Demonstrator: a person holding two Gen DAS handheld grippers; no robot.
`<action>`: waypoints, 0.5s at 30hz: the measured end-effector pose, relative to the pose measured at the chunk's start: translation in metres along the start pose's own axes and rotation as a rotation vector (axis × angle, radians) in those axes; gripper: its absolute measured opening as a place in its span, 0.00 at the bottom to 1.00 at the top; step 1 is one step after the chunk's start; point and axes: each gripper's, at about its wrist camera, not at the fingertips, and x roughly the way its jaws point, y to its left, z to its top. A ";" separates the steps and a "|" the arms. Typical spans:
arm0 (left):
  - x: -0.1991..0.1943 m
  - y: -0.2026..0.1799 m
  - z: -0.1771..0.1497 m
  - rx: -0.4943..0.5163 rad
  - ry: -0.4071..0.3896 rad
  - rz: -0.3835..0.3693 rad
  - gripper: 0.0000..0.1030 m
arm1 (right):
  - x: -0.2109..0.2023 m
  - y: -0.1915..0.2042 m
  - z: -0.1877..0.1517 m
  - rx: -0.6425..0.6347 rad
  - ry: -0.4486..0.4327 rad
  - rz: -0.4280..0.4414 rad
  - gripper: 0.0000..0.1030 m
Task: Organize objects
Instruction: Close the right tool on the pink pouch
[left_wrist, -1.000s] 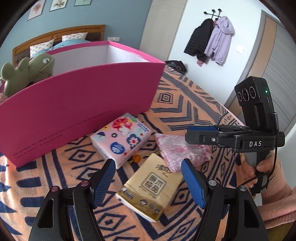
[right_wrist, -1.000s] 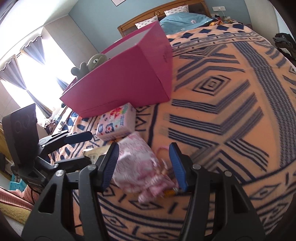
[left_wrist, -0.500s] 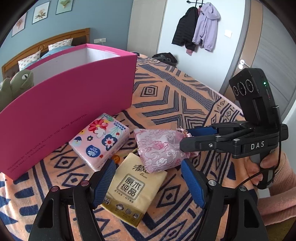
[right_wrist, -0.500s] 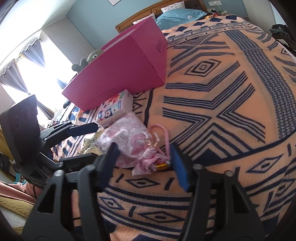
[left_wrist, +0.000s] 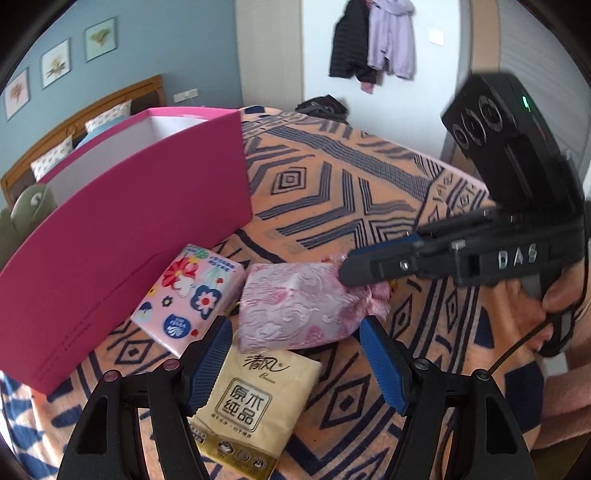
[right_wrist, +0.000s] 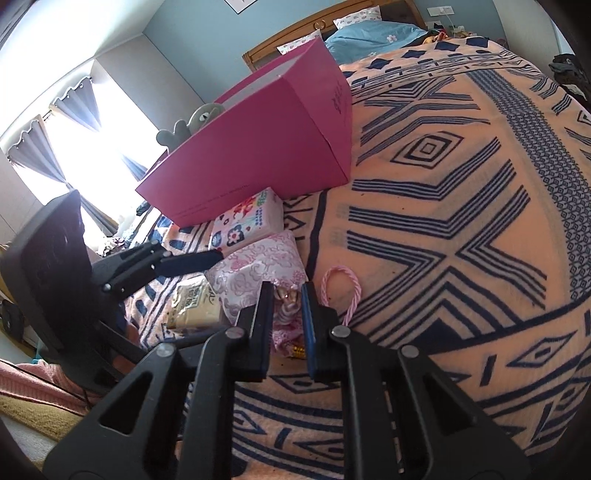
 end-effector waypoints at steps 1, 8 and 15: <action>0.001 -0.003 0.000 0.020 0.003 0.012 0.71 | -0.001 0.000 0.001 0.003 -0.003 0.004 0.16; 0.008 -0.004 0.006 0.050 0.019 0.050 0.54 | -0.005 0.001 0.008 0.011 -0.032 0.021 0.16; 0.008 0.023 0.010 -0.109 0.018 -0.041 0.41 | -0.015 -0.011 0.012 0.063 -0.095 0.012 0.47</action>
